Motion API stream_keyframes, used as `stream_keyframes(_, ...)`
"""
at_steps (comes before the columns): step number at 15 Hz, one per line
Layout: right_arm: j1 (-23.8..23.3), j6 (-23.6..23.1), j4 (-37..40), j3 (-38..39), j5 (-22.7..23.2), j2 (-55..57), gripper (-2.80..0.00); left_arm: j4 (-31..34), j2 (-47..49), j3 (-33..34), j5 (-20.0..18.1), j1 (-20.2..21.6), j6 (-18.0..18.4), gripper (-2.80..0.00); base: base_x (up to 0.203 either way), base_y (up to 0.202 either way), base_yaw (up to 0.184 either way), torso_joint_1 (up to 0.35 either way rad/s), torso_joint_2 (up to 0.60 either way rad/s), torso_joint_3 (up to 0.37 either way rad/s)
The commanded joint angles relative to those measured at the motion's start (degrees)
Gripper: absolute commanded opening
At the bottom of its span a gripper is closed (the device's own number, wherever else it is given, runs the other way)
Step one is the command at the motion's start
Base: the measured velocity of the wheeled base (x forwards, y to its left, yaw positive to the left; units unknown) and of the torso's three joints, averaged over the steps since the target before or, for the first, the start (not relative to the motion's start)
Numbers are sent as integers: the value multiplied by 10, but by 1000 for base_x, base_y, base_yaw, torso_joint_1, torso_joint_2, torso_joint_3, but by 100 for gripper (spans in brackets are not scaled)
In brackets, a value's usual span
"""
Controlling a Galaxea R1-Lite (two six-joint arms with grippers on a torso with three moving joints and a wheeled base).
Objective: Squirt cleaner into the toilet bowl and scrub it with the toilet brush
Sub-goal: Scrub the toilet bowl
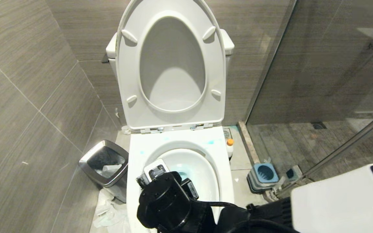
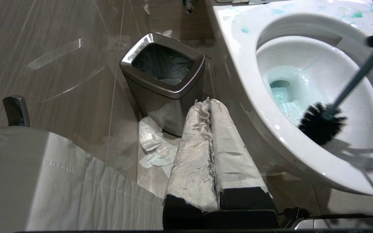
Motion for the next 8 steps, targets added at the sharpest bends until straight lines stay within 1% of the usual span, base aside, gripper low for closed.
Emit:
stream_keyframes(1, 2, 14, -3, 63, -2, -81, -280, 0, 1, 0, 1, 0, 0, -280, 0, 0, 0, 0, 0, 0)
stream_keyframes(4, -27, 27, -4, 121, -1, -138, -280, 0, 1, 0, 1, 0, 0, -280, 0, 0, 0, 0, 0, 0)
stream_keyframes(8, -78, 28, -4, 135, 2, -166, -280, 0, 1, 0, 0, 0, 0, -280, 0, 0, 0, 0, 0, 0)
